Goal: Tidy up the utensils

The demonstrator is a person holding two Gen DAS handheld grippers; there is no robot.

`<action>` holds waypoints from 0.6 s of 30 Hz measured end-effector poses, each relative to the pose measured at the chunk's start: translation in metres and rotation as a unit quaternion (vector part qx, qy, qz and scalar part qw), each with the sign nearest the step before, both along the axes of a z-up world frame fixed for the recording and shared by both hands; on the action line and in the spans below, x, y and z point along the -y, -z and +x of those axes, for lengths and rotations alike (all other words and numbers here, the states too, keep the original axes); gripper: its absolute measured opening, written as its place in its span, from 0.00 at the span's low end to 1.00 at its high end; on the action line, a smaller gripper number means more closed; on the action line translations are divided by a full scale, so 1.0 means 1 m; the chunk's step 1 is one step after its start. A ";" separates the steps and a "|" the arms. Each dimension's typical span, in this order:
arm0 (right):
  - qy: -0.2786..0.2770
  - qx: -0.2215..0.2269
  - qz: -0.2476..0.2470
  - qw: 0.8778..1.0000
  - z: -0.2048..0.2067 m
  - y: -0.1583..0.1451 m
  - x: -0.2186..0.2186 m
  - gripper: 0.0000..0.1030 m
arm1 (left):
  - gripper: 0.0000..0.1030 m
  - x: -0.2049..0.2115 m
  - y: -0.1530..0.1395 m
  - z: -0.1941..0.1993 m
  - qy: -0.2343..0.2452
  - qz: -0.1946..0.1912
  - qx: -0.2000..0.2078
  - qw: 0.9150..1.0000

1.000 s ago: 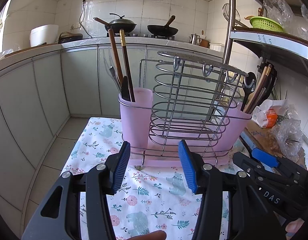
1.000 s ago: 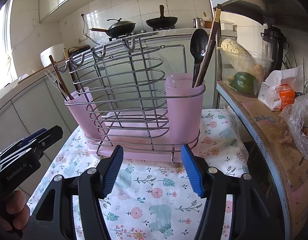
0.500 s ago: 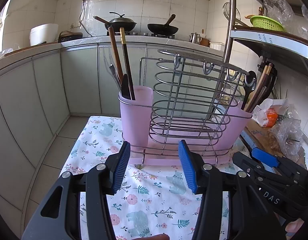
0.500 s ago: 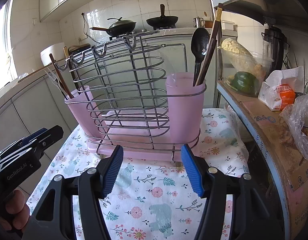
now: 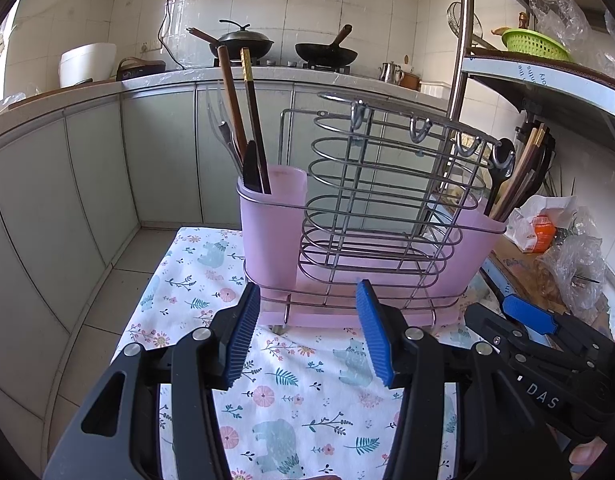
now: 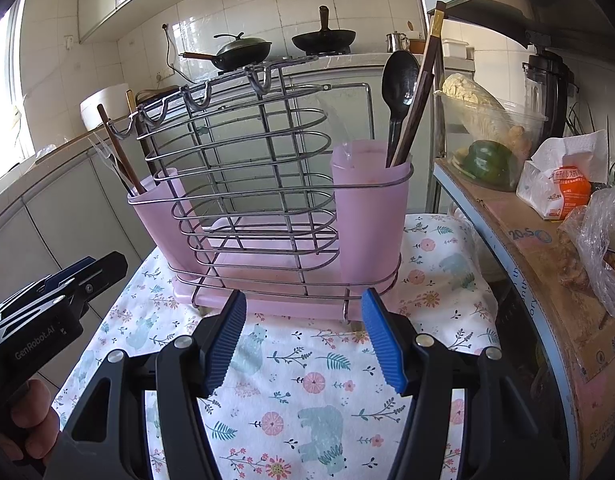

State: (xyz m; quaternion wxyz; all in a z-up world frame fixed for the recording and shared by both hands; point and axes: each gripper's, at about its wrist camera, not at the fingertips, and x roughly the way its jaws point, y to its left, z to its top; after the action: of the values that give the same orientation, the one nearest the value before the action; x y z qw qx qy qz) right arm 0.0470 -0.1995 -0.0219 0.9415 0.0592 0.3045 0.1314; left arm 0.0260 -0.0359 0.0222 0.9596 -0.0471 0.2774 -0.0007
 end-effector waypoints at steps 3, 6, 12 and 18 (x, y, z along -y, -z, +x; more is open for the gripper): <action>0.000 -0.001 -0.001 1.000 0.001 0.000 -0.001 0.58 | 0.49 0.000 0.000 0.000 0.001 -0.001 -0.001 1.000; -0.001 -0.003 -0.001 1.000 0.001 0.002 -0.001 0.58 | 0.49 0.000 0.001 0.000 0.001 0.001 -0.003 1.000; -0.001 -0.006 -0.002 1.000 0.002 0.004 -0.001 0.58 | 0.49 0.000 0.002 0.001 0.002 0.000 -0.006 1.000; -0.001 -0.008 -0.002 1.000 0.004 0.004 -0.001 0.58 | 0.49 -0.001 0.004 0.003 0.003 0.000 -0.009 1.000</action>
State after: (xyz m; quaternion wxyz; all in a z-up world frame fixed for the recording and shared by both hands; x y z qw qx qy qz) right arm 0.0507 -0.1985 -0.0262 0.9393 0.0577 0.3120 0.1307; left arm 0.0286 -0.0345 0.0185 0.9570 -0.0464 0.2862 -0.0029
